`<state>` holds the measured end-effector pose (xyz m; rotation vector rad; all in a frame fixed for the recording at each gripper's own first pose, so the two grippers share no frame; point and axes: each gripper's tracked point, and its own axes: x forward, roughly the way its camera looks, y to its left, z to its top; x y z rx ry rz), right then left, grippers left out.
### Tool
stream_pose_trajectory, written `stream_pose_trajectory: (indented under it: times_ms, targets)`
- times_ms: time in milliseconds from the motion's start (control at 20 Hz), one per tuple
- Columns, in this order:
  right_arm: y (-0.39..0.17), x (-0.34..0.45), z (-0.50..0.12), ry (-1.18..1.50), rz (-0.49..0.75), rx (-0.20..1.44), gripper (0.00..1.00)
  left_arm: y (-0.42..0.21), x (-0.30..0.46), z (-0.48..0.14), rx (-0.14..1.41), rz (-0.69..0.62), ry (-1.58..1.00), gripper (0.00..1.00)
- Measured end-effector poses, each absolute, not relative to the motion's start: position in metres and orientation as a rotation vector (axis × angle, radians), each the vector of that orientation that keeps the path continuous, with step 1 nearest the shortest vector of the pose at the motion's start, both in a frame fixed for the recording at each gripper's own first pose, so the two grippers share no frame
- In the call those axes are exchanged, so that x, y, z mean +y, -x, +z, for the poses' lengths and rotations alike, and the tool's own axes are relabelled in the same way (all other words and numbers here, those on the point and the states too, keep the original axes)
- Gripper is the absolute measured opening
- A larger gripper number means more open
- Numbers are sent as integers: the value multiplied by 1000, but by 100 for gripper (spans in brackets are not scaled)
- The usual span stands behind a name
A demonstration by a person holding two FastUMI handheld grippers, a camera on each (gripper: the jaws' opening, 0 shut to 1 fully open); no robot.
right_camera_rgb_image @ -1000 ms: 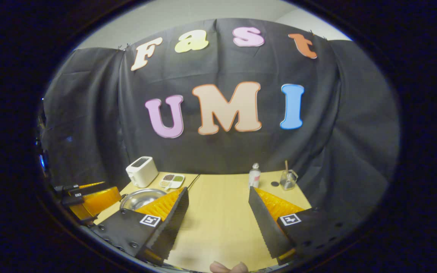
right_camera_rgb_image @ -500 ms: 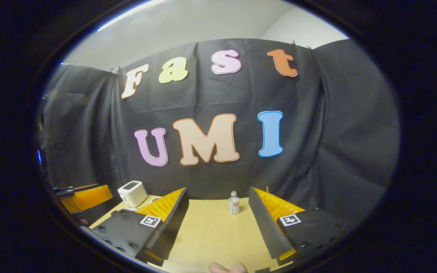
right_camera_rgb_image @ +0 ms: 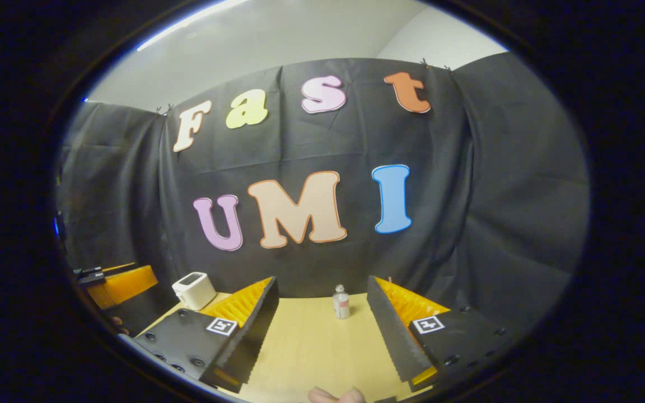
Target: First push the handle of the pot to place it horizontally, then grasp the pot with both hands and set it on the induction cooktop.
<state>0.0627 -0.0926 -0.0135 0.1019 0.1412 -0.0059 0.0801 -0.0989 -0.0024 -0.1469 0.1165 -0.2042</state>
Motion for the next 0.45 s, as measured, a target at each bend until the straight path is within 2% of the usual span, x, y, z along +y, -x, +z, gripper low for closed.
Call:
stream_pose_trajectory:
  times_ms: [100, 150, 450]
  targets:
    - [-66, -83, -19, -103, 0, 144, 94, -85, -92, -1, 107, -201, 123, 84]
    - [-68, -81, -21, -97, -2, 143, 94, -85, -92, -1, 106, -203, 121, 89]
    - [-76, -66, -33, -67, 11, 175, 94, -88, -78, -8, 123, -184, 119, 89]
